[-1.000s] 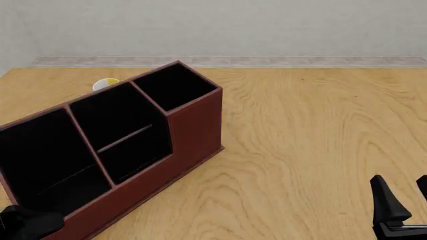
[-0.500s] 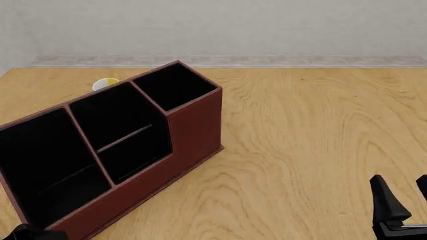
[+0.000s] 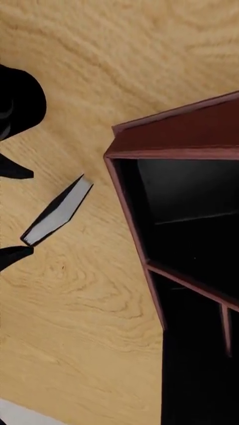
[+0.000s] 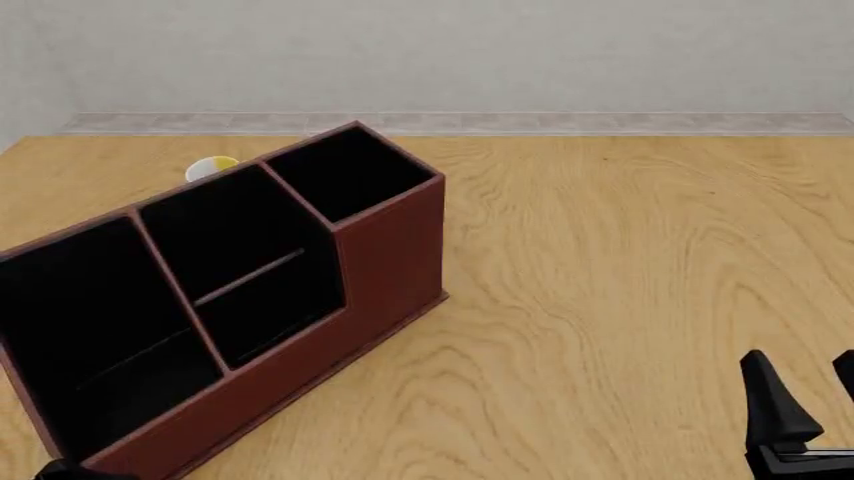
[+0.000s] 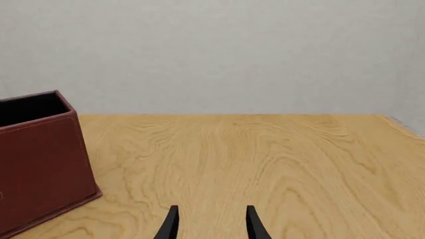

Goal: Pick up the book and place it in the left compartment of the caddy.

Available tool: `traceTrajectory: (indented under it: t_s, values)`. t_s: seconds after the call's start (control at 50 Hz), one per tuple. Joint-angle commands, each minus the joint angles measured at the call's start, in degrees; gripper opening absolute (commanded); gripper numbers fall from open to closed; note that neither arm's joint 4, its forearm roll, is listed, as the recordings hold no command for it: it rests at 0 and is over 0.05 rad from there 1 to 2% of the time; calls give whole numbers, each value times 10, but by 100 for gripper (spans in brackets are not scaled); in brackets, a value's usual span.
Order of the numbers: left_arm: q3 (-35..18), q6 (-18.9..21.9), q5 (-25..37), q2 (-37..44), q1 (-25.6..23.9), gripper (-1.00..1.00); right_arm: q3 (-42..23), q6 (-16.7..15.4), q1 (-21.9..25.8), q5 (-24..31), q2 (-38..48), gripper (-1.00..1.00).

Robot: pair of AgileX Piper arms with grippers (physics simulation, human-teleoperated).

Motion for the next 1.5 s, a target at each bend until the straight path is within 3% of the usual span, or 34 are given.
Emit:
traceTrajectory:
  t_s: [0.02,0.2,0.28,0.34,0.54,0.74,0.82,0.92,1.2,1.28,1.5]
  values:
    - [13,-5,1,-8,-13,100,1,0,0,3,-4,100]
    - [17,-4,-6,0,-17,100,1,0,0,3,-4,100]
    - [-6,-4,-4,20,-19,100,1,0,0,3,-4,100]
    - [26,-4,-30,15,-19,100,1,0,0,3,-4,100]
    - [58,-12,-79,44,-31,100,1,0,0,3,-4,100]
    - [56,-17,-105,76,-36,100,1,0,0,3,-4,100]
    - [84,-20,-140,85,-37,100,1,0,0,3,-4,100]
    - [75,-20,-140,97,-38,100,1,0,0,3,-4,100]
    - [113,-28,-187,118,-41,100,1,0,0,3,-4,100]
    - [88,-26,-172,127,-38,100,1,0,0,3,-4,100]
    - [128,-37,-220,141,-48,100,1,0,0,3,-4,100]
